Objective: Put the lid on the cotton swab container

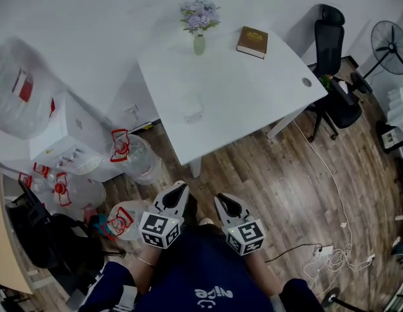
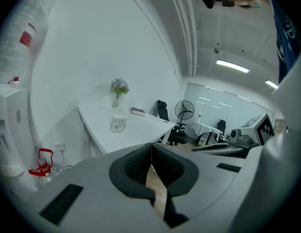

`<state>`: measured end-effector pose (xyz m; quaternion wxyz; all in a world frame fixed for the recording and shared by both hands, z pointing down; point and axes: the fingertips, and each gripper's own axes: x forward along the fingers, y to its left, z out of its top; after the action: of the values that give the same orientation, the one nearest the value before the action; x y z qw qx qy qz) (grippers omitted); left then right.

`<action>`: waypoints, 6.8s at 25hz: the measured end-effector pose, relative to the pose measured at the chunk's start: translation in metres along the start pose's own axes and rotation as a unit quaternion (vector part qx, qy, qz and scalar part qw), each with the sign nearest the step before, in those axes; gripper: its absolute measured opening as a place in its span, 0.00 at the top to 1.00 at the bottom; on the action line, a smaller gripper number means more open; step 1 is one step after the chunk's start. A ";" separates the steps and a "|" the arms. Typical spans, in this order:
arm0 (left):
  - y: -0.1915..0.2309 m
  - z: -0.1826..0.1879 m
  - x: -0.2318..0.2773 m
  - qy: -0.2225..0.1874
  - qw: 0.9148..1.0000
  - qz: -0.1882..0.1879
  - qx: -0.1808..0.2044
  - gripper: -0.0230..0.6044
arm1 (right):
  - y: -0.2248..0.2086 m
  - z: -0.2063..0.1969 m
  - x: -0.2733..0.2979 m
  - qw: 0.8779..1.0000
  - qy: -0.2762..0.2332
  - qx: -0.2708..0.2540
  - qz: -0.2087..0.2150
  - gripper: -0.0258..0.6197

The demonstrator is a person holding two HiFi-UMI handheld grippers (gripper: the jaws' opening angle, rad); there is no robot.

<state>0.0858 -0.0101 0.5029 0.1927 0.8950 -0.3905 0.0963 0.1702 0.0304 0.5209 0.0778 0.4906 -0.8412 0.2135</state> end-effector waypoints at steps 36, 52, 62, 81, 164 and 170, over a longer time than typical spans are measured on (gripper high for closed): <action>0.181 0.075 0.186 0.100 0.987 -0.116 0.051 0.82 | -0.107 0.144 0.213 0.993 -0.058 0.014 -0.106 0.87; 0.177 0.048 0.245 0.153 0.968 -0.158 0.120 0.55 | -0.148 0.223 0.279 0.998 -0.016 -0.043 0.031 0.87; 0.179 0.043 0.250 0.158 0.963 -0.151 0.156 0.61 | -0.133 0.230 0.343 0.980 0.106 -0.067 0.155 0.87; 0.175 0.042 0.247 0.148 0.960 -0.146 0.189 0.62 | -0.091 0.170 0.336 0.915 0.285 -0.144 0.246 0.87; 0.167 0.137 0.153 -0.056 0.989 -0.116 0.071 0.93 | -0.100 0.141 0.211 0.991 -0.040 -0.064 -0.112 0.87; 0.155 0.137 0.151 -0.054 0.987 -0.134 0.075 0.93 | -0.095 0.141 0.208 0.991 -0.040 -0.070 -0.110 0.87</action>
<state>0.0773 -0.2639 0.4695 0.1149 0.9551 -0.2686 0.0501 0.1570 -0.2364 0.4922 0.1009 0.5819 -0.7973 0.1246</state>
